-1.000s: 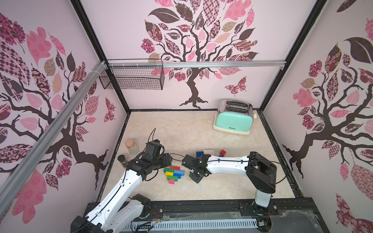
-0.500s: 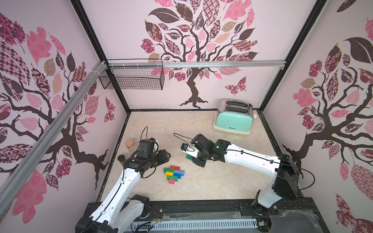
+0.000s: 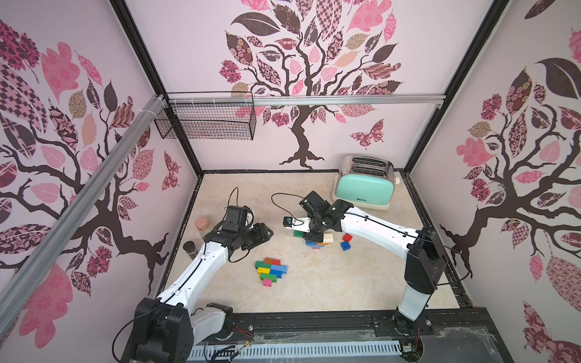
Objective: Assemble a heart with lego
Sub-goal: Pick up the lego brick from the center of the board, then assemble the lego brick with the lego brick.
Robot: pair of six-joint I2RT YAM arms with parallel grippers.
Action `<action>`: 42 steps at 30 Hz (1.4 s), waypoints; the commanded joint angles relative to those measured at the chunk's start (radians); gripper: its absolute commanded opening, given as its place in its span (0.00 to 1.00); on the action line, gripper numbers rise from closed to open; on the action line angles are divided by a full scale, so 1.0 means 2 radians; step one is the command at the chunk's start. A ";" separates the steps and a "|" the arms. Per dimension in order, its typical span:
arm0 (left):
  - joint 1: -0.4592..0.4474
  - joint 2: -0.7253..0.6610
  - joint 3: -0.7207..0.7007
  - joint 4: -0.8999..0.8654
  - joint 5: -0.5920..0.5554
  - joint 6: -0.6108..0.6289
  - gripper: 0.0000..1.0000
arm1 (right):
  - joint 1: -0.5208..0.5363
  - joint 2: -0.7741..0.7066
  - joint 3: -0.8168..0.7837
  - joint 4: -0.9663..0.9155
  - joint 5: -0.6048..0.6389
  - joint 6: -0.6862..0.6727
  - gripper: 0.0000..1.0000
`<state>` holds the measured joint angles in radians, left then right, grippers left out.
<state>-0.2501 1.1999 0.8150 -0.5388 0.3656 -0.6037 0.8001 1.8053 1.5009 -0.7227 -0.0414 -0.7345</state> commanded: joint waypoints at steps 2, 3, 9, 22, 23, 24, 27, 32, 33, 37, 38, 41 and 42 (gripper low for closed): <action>0.002 0.030 0.022 0.038 0.029 0.001 0.58 | -0.014 0.004 0.017 -0.002 0.006 -0.038 0.30; 0.002 0.040 0.028 0.037 0.038 0.003 0.58 | -0.016 0.008 0.019 -0.003 0.005 -0.044 0.29; 0.002 0.068 0.039 0.051 0.053 -0.003 0.57 | -0.031 0.021 0.025 -0.024 -0.007 -0.066 0.29; 0.002 0.082 0.024 0.078 0.065 -0.015 0.57 | -0.034 0.032 0.011 -0.038 -0.039 -0.047 0.30; 0.002 0.082 0.023 0.079 0.066 -0.015 0.57 | -0.034 0.034 0.010 -0.038 -0.040 -0.045 0.30; 0.002 0.082 0.023 0.079 0.066 -0.016 0.57 | -0.034 0.035 0.009 -0.038 -0.041 -0.043 0.30; 0.002 0.082 0.021 0.080 0.067 -0.015 0.57 | -0.034 0.038 0.008 -0.038 -0.036 -0.041 0.30; 0.002 0.083 0.020 0.084 0.068 -0.016 0.57 | -0.034 0.037 0.003 -0.035 -0.025 -0.041 0.30; 0.002 0.083 0.019 0.085 0.067 -0.017 0.57 | -0.034 0.037 0.001 -0.035 -0.022 -0.042 0.30; 0.002 0.085 0.018 0.090 0.068 -0.020 0.57 | -0.034 0.030 -0.011 -0.031 -0.020 -0.039 0.30; 0.002 0.086 0.017 0.091 0.069 -0.020 0.57 | -0.034 0.030 -0.014 -0.030 -0.018 -0.039 0.30; 0.002 0.088 0.017 0.093 0.069 -0.021 0.57 | -0.034 0.025 -0.024 -0.024 -0.013 -0.040 0.30; 0.002 0.088 0.017 0.094 0.069 -0.022 0.57 | -0.034 0.025 -0.026 -0.022 -0.013 -0.040 0.30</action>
<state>-0.2493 1.3682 0.8619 -0.3763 0.4973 -0.6430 0.7345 1.8771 1.4609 -0.7555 -0.0746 -0.8265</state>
